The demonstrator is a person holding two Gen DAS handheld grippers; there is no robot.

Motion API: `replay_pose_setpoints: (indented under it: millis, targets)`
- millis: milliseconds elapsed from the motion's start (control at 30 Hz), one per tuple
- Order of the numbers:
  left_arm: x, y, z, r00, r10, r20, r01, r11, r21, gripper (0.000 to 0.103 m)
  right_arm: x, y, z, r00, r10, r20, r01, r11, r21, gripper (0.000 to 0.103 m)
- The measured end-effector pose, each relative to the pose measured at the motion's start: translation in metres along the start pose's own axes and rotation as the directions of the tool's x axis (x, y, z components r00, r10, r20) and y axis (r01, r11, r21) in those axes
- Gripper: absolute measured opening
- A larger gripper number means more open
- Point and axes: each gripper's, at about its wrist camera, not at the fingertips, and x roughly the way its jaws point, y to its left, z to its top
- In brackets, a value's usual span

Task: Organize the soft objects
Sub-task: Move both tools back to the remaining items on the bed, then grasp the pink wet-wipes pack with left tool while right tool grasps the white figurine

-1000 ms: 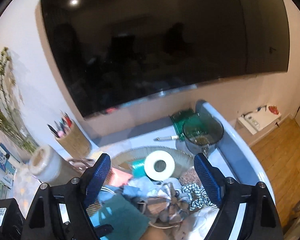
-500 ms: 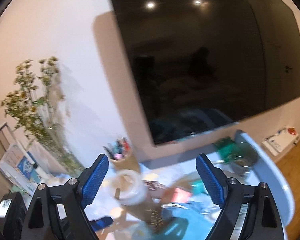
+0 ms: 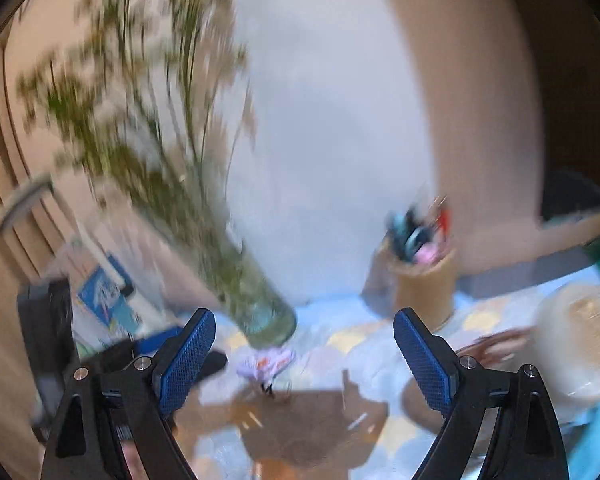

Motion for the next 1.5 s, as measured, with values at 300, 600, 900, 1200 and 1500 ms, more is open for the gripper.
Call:
replay_pose_setpoints:
  millis: [300,600,900,1200,1500]
  targets:
    - [0.067,0.032,-0.006,0.985,-0.042,-0.167,0.049,0.998,0.034,0.081,0.122,0.044,-0.085,0.957,-0.086,-0.278,0.007,0.961,-0.276,0.09]
    - [0.106,0.029,-0.02,0.973,-0.081,-0.218,0.09,0.995,0.034,0.063,0.17,0.049,-0.112,0.949,-0.097,-0.301,-0.004,0.948,-0.318,0.09]
    - [0.104,0.037,-0.024,0.977,-0.111,-0.182,0.113,0.994,0.002,0.038,0.178,0.052,-0.107,0.959,-0.013,-0.283,-0.065,0.962,-0.264,0.041]
    - [0.069,0.04,-0.018,0.994,-0.107,-0.037,0.106,0.993,-0.043,0.038,0.158,0.051,-0.113,0.975,-0.044,-0.218,0.002,0.982,-0.189,0.032]
    - [0.017,0.024,-0.027,0.997,0.024,0.075,-0.021,0.999,-0.038,0.038,0.119,0.014,-0.119,0.988,0.018,-0.152,-0.016,1.0,0.01,0.032]
